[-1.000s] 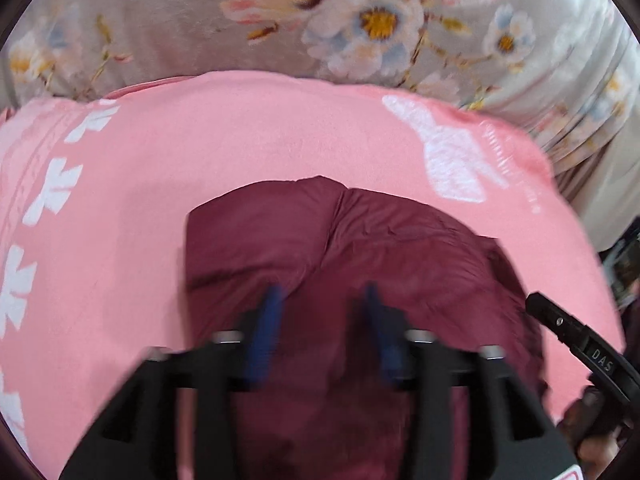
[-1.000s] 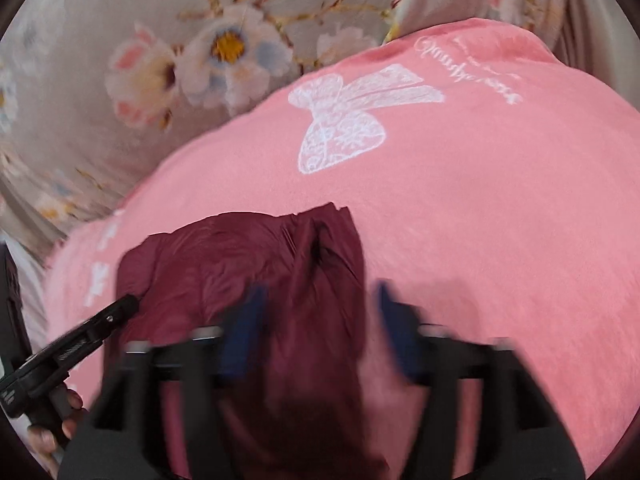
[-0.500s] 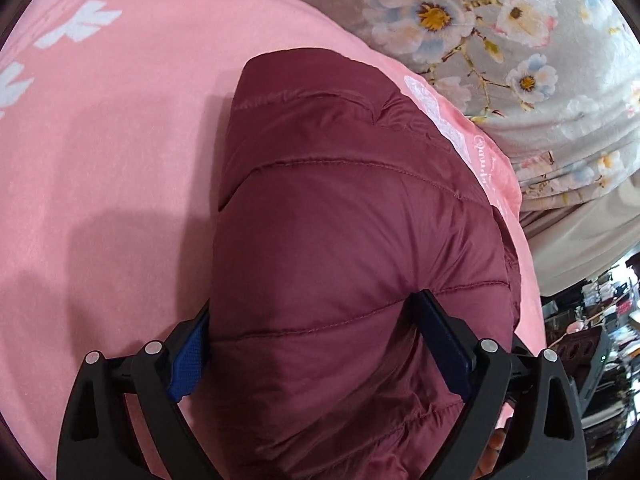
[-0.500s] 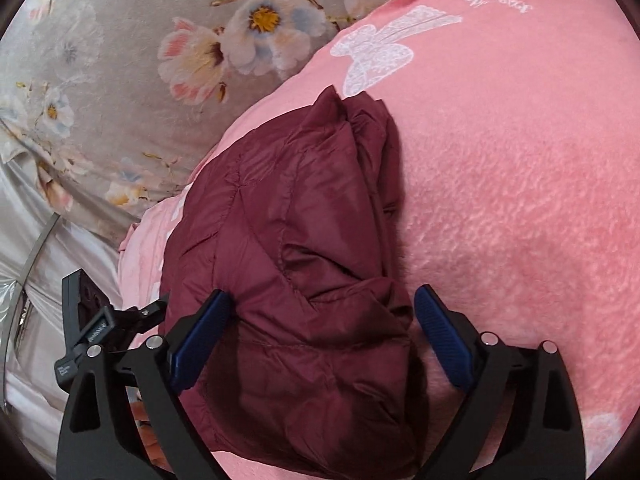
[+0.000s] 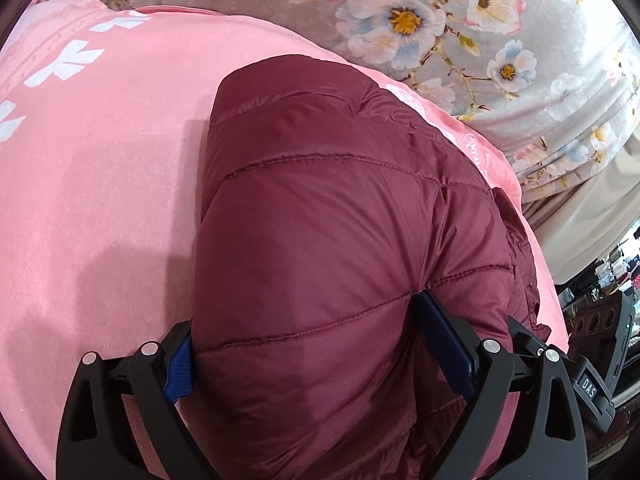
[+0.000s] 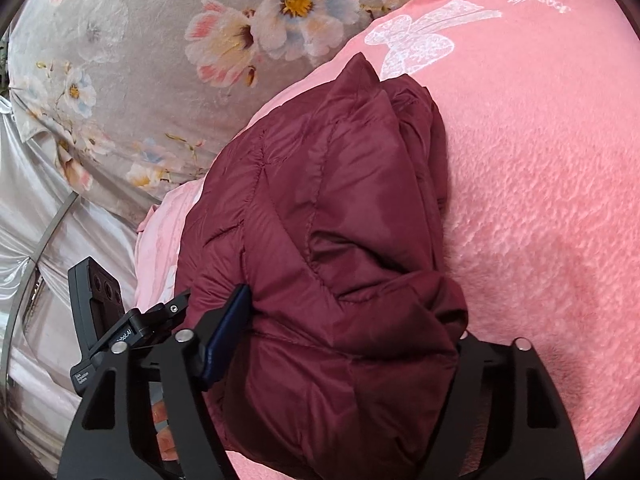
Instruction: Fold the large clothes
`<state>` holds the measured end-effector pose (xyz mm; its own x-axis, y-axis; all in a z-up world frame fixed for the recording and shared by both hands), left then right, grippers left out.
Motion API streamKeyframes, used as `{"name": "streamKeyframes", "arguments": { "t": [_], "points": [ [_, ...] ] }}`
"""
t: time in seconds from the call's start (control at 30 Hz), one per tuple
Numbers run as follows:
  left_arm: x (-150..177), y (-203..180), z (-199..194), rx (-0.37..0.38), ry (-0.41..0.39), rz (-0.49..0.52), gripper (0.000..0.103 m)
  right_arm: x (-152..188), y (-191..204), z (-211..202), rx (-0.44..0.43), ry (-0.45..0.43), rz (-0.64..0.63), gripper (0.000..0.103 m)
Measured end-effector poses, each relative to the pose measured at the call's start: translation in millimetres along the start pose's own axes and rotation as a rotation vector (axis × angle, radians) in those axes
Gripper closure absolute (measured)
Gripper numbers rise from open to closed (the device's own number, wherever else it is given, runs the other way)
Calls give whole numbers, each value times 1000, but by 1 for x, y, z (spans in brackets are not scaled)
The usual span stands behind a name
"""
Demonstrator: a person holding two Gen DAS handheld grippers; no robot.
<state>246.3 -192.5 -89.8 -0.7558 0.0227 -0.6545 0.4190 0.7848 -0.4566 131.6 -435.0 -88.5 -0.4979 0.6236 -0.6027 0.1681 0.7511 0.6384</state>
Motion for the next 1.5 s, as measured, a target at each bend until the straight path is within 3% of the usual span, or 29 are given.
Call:
{"name": "streamKeyframes", "arguments": {
  "t": [0.1, 0.13, 0.2, 0.27, 0.37, 0.53, 1.07, 1.27, 1.5],
  "points": [
    [0, 0, -1, 11, -4, -3, 12, 1, 0, -3, -14, -10, 0, 47],
    [0, 1, -3, 19, -9, -8, 17, 1, 2, -4, -12, -20, -5, 53],
    [0, 3, -10, 30, -20, -12, 30, 4, 8, -10, 7, -44, -44, 62],
    [-6, 3, -21, 54, -27, -5, 50, 4, 14, -13, 32, -63, -72, 71],
    [-18, -5, -41, 108, -44, 21, 67, 5, 27, -20, 59, -89, -98, 77],
    [-38, -33, -85, 88, -132, 175, 71, 2, 72, -37, 69, -166, -185, 81],
    [-115, -54, -244, 118, -505, 364, 71, -50, 229, -87, -55, -422, -395, 82],
    [-144, -30, -260, 96, -579, 393, 71, -67, 268, -61, -79, -447, -453, 82],
    [-167, 19, -232, 78, -581, 353, 71, -77, 273, -2, -94, -400, -442, 81]
  ]
}}
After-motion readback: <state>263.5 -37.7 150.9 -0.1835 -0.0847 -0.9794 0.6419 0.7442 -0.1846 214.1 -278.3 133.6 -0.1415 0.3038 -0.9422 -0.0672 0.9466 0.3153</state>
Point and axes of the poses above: each gripper's, at about its wrist camera, not at the fingertips, and z roughly the way its jaws point, y to its left, x to its underside, the point moved 1 cm from there along z, roughly the way its jaws point, and after that the axes turned 7 degrees about -y, right-handed, at the moved point
